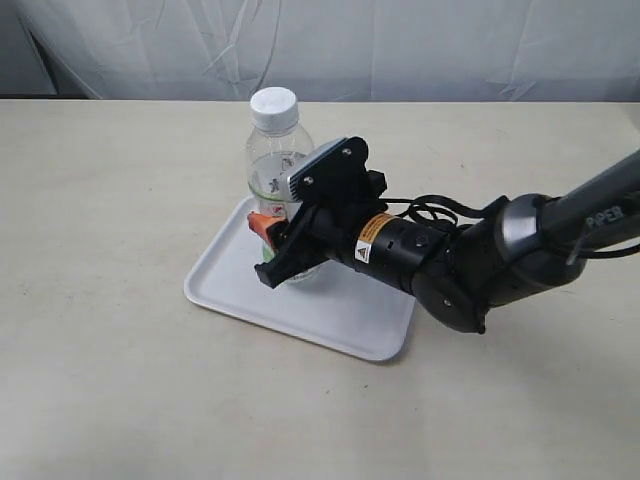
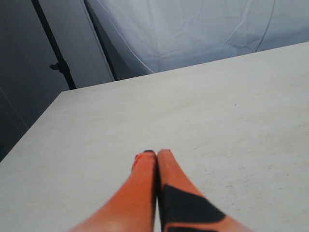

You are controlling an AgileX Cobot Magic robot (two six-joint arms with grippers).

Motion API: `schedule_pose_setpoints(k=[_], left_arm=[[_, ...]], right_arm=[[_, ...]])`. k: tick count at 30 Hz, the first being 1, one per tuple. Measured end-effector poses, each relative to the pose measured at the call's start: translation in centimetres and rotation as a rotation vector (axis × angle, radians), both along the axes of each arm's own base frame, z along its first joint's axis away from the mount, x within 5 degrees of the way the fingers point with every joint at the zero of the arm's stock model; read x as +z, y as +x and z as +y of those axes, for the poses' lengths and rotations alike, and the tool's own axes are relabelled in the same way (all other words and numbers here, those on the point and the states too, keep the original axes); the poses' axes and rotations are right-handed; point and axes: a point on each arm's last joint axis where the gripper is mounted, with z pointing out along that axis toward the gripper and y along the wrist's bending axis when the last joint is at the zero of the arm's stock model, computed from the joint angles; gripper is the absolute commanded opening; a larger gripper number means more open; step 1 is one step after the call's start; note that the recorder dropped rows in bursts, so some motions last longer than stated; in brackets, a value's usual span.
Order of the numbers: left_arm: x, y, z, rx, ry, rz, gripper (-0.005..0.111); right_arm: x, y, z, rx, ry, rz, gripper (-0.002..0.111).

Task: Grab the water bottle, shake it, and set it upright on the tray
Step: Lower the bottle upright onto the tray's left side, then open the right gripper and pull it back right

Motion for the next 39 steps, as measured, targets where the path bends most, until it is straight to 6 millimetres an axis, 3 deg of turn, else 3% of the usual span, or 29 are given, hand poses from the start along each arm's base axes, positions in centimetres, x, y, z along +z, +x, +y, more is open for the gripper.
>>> schedule_pose_setpoints(k=[9, 13, 17, 22, 30, 39], left_arm=[[0.0, 0.0, 0.0, 0.0, 0.0, 0.0, 0.0], [0.0, 0.0, 0.0, 0.0, 0.0, 0.0, 0.0], [0.0, 0.0, 0.0, 0.0, 0.0, 0.0, 0.0], [0.0, 0.0, 0.0, 0.0, 0.0, 0.0, 0.0], [0.0, 0.0, 0.0, 0.0, 0.0, 0.0, 0.0], [0.0, 0.0, 0.0, 0.0, 0.0, 0.0, 0.0]], right_arm=[[-1.7, 0.3, 0.4, 0.003, 0.009, -0.002, 0.003], [-1.9, 0.4, 0.4, -0.005, 0.023, 0.004, 0.028], [-1.9, 0.4, 0.5, -0.004, 0.029, 0.001, 0.062], [-1.7, 0.5, 0.5, -0.003, 0.044, -0.01, 0.085], [-1.6, 0.5, 0.6, -0.022, 0.084, 0.034, 0.09], [0.1, -0.7, -0.7, -0.032, 0.112, 0.061, 0.09]])
